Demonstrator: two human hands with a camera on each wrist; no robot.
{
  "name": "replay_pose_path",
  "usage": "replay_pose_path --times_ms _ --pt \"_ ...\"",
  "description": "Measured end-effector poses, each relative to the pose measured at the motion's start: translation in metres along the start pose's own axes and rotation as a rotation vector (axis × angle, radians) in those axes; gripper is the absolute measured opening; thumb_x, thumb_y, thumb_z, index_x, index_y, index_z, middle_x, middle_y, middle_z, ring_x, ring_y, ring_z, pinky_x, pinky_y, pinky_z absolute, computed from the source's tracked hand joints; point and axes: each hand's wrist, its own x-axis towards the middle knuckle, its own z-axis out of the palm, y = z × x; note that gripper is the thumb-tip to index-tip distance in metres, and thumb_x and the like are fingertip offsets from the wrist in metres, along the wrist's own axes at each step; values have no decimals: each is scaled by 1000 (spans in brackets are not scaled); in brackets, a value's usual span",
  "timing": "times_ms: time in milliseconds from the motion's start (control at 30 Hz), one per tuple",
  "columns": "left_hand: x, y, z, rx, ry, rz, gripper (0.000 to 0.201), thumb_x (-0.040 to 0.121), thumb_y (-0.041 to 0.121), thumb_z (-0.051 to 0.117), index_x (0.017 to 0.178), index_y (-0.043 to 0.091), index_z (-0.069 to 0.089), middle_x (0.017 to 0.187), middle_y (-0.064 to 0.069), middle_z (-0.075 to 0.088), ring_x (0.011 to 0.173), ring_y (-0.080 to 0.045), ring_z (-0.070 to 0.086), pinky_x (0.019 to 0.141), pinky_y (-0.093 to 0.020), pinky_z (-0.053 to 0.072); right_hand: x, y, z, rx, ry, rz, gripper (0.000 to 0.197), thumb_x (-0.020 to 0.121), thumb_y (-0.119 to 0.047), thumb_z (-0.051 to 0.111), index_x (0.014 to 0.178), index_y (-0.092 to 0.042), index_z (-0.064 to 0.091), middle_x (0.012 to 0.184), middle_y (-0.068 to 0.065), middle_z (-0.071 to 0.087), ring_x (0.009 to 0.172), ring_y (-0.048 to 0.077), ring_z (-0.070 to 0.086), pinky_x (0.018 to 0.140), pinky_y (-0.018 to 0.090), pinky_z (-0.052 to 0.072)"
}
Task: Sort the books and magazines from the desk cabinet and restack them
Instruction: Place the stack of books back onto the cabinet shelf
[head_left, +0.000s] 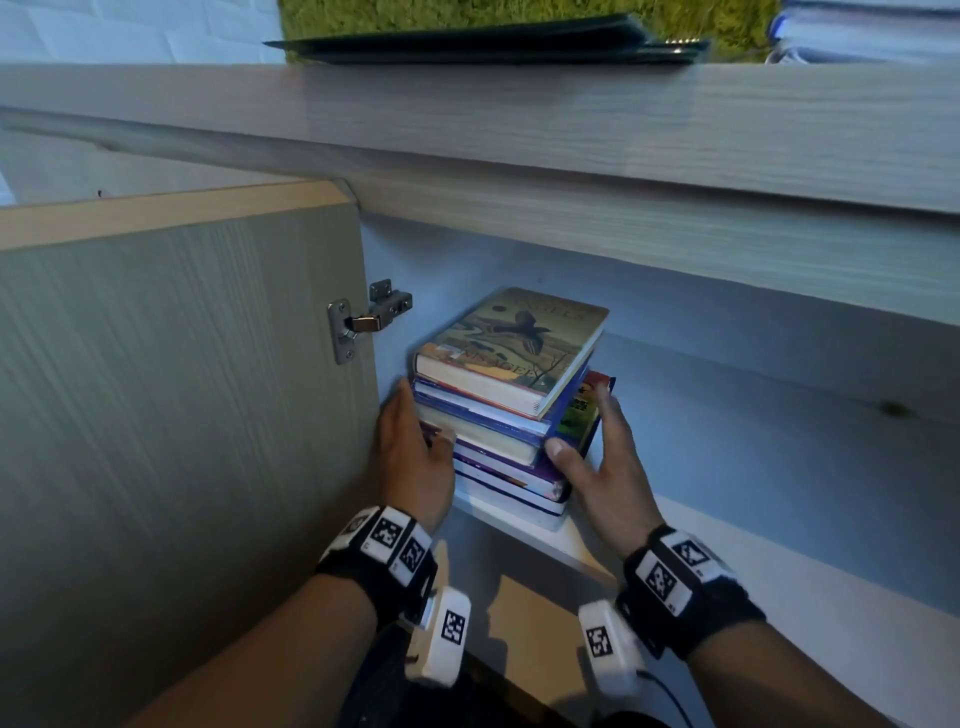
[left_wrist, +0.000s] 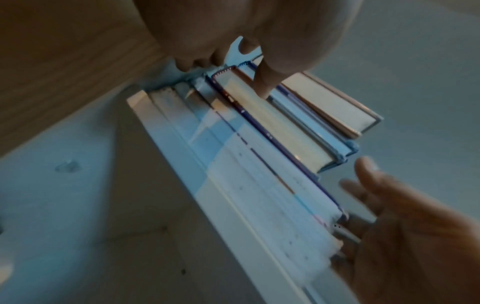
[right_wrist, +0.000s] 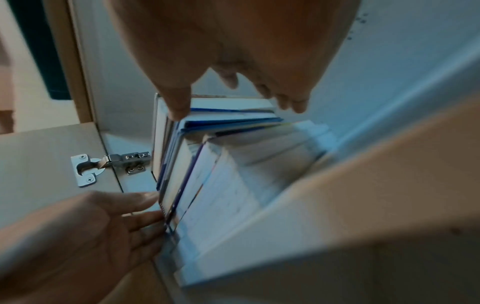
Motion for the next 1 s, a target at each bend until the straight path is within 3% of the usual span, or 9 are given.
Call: replay_pose_path --times_ms 33,100,167,200,300,367,533,733,1000 --pt "-3 -6 1 10 -7 -16 81 99 12 58 161 28 10 166 4 16 150 -20 26 112 -25 24 -4 8 6 -21 -20 56 86 92 -61 60 159 -47 7 171 -12 13 156 13 19 126 44 25" --pt "-7 -13 2 12 -18 -32 84 96 11 62 161 27 11 166 3 16 150 -20 27 113 -26 24 -13 16 20 -78 -117 105 91 90 -71 53 161 -43 3 171 -10 4 154 10 20 125 38 23" --pt "-6 -15 3 15 -19 -44 85 95 8 63 161 26 13 165 3 16 148 -20 29 111 -24 24 -20 15 28 -137 -178 112 88 98 -55 55 163 -34 0 169 -14 -8 144 0 24 115 23 25" --pt "-5 -15 2 21 -18 -48 86 94 6 64 161 26 13 165 3 16 148 -19 30 110 -23 23 -20 15 30 -149 -174 116 85 101 -47 55 163 -32 0 169 -13 -12 145 0 22 114 21 25" --pt "-8 -15 3 50 -7 -42 86 94 3 63 161 25 14 163 3 16 146 -20 33 113 -23 23 -20 20 29 -199 -140 102 76 105 -37 51 163 -32 3 172 -5 -8 157 7 1 118 19 12" --pt "-9 -14 5 43 2 -44 85 94 2 62 161 25 15 162 5 16 145 -20 35 113 -22 23 -21 18 29 -205 -126 96 72 106 -36 49 164 -30 6 172 -4 -4 157 8 0 114 16 9" --pt "-13 -15 5 16 6 -19 82 96 4 61 161 23 15 161 4 16 144 -18 35 111 -21 19 -23 21 30 -189 -81 61 68 105 -34 51 163 -29 14 171 -3 9 157 11 10 119 20 13" --pt "-16 -19 6 16 5 1 84 96 4 60 161 25 11 161 5 14 143 -16 34 108 -20 23 -25 25 31 -172 -41 44 67 104 -38 53 161 -31 20 169 -2 18 156 15 17 127 40 21" --pt "-18 -27 6 10 -6 24 86 96 4 59 161 28 8 160 12 11 144 -15 32 110 -21 26 -29 26 30 -201 -37 21 64 104 -36 54 160 -29 25 169 3 21 156 18 18 127 41 22"
